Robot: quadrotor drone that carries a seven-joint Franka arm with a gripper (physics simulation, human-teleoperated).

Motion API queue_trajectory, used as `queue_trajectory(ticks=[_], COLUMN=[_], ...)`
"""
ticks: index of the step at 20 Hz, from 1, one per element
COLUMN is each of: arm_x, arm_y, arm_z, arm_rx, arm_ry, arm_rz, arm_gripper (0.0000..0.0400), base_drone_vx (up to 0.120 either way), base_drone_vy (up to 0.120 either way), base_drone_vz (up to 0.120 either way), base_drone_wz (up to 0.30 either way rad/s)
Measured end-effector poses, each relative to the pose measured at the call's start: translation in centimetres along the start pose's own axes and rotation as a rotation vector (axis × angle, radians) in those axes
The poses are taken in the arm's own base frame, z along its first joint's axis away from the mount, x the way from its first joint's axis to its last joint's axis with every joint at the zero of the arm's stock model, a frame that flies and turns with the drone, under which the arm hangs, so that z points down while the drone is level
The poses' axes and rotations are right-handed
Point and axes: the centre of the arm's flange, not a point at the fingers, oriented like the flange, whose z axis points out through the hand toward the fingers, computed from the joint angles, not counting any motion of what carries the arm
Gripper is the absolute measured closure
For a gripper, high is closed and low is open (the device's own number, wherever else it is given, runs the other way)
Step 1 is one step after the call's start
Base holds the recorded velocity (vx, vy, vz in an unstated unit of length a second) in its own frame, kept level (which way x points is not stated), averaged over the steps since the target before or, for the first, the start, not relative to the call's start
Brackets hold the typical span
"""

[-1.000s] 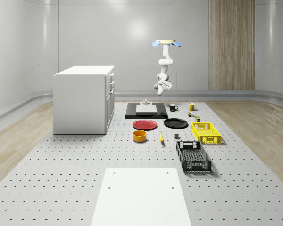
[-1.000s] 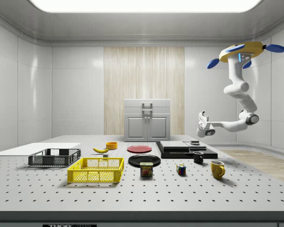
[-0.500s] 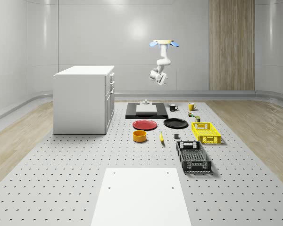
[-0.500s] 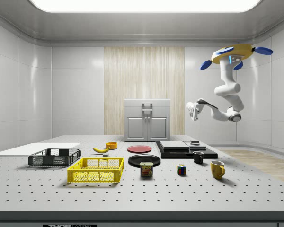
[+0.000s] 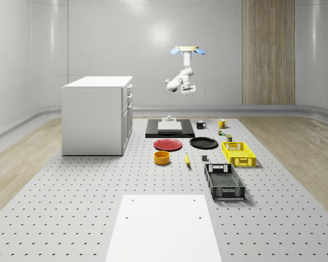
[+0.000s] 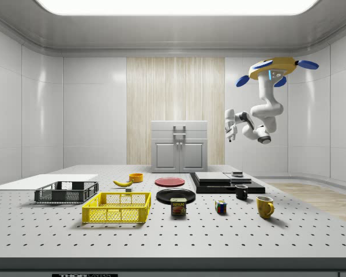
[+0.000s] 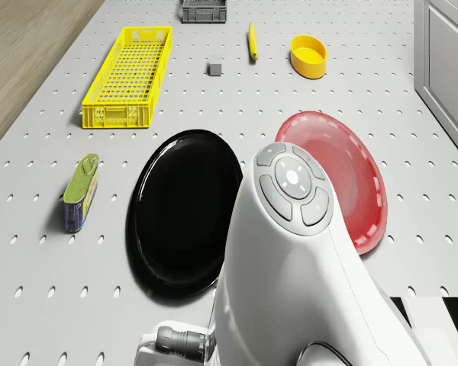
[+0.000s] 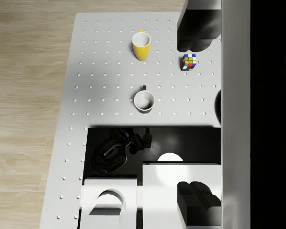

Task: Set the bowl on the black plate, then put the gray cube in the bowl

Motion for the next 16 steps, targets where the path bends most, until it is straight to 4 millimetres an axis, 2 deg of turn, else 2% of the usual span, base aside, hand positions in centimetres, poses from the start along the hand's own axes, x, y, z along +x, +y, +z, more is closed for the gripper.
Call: queue_trajectory(ticks=[15,16], arm_x=[-1.07,-1.08], arm_y=[-1.05,-1.06], arm_z=[0.06,0.06], arm_rx=[-0.104,-0.105], arm_ry=[0.111,0.112], arm_rz=[-0.003,-0.003], arm_gripper=[0.0,0.0], base_drone_vx=[0.12,0.12], base_drone_vy=[0.0,0.0], base_drone_vz=[0.0,-0.12], base_drone_wz=[0.0,0.0])
